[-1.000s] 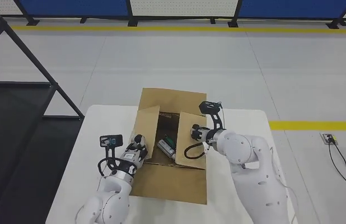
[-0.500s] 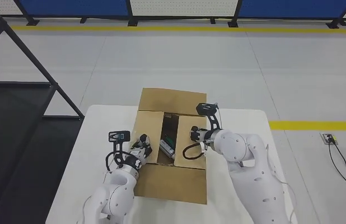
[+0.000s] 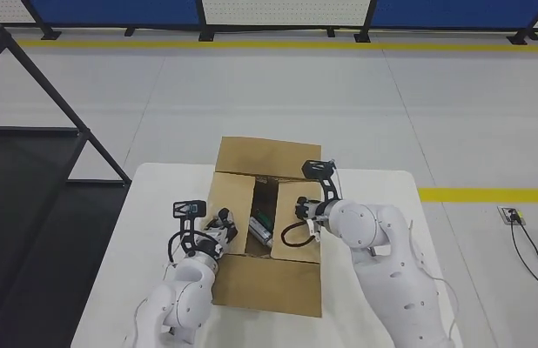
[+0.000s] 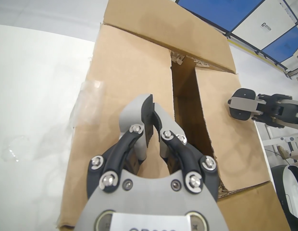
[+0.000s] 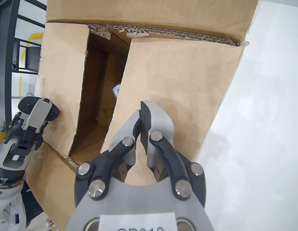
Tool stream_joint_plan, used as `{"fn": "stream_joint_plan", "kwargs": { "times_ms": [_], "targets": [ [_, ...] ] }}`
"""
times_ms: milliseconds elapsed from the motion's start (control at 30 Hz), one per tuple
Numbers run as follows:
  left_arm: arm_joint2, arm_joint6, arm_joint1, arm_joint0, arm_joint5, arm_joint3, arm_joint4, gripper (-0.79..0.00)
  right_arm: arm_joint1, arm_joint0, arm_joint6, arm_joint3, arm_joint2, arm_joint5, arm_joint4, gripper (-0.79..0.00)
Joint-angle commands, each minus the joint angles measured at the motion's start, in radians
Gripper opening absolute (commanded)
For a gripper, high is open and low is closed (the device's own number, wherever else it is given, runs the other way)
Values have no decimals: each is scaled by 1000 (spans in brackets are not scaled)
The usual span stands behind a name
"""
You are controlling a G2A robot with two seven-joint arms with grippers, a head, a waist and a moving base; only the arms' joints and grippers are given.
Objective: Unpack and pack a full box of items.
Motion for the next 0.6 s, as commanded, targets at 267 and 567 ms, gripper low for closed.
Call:
{"fn": "stream_joint_plan", "kwargs": {
  "times_ms": [267, 567],
  "targets": [
    [-1, 15, -3, 8, 12, -24, -9, -785, 7, -14, -22, -47, 9, 16, 18, -785],
    [-47, 46, -2, 49, 11, -141, -62, -785, 14, -10, -69, -84, 92, 77, 137, -677]
  ]
}}
